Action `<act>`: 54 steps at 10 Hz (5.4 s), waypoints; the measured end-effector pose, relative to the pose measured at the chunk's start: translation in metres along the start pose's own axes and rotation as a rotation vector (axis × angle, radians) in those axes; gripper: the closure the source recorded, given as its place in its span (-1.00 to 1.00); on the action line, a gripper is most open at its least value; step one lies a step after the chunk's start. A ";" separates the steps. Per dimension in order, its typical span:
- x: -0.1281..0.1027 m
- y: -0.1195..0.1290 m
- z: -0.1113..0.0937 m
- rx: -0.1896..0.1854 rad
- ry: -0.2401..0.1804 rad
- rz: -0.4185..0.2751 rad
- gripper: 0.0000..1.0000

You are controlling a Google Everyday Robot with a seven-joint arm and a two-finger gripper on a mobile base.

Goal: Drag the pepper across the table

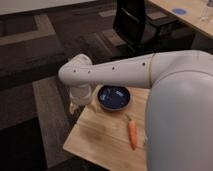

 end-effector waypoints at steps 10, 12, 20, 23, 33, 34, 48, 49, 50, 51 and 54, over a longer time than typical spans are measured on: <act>0.000 0.000 0.000 0.000 0.000 0.000 -0.30; 0.000 0.000 0.000 0.000 0.000 0.000 -0.30; 0.000 0.000 0.000 0.000 0.000 0.000 -0.30; 0.001 -0.030 -0.002 -0.020 -0.011 -0.024 -0.30; 0.010 -0.106 0.009 -0.058 -0.012 -0.043 -0.30; 0.010 -0.106 0.009 -0.058 -0.012 -0.043 -0.30; 0.019 -0.207 0.014 0.012 -0.055 -0.205 -0.30; 0.029 -0.223 0.016 0.022 -0.053 -0.168 -0.30; 0.042 -0.242 0.021 0.012 -0.058 -0.120 -0.30; 0.046 -0.247 0.023 0.007 -0.059 -0.104 -0.30; 0.046 -0.246 0.023 0.005 -0.060 -0.105 -0.30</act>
